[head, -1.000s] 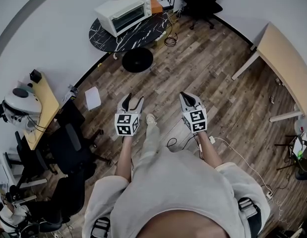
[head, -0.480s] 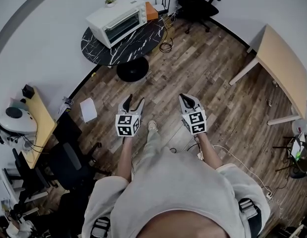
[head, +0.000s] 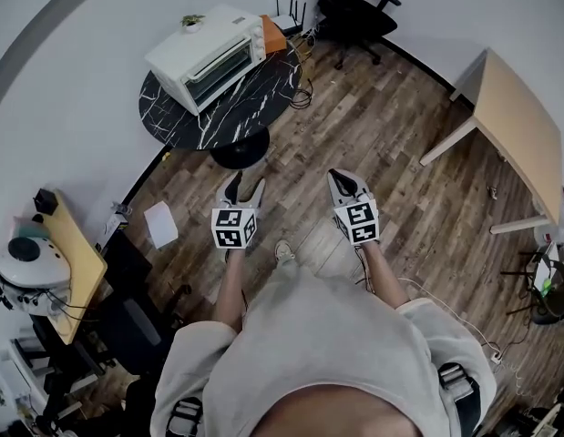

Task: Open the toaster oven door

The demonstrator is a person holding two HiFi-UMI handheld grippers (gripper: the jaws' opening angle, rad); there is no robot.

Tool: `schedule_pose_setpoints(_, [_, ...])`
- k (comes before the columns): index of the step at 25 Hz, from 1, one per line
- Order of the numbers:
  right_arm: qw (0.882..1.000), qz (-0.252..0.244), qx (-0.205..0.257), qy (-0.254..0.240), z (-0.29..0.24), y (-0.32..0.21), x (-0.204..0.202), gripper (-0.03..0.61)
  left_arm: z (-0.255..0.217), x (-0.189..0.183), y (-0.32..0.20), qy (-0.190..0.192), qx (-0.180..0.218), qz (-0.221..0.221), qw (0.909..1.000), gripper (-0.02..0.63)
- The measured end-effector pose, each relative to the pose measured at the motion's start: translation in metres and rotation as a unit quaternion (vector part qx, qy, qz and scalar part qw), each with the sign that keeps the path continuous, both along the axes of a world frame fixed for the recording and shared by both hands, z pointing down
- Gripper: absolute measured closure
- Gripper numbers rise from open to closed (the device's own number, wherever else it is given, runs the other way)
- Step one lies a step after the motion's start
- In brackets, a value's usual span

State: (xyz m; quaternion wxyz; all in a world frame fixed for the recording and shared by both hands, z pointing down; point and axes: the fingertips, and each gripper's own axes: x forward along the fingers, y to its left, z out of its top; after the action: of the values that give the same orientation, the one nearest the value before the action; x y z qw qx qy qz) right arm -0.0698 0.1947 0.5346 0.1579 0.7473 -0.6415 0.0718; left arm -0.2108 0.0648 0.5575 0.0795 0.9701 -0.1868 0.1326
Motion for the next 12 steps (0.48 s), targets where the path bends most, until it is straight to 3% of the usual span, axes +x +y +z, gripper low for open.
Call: schedule_pose_setpoints(12, [1.0, 0.019, -0.007, 0.001, 0.002, -0.091, 0.05, 0.565, -0.002, 0.057, -0.103, -0.001, -0.001, 0.019, 0.9998, 0.376])
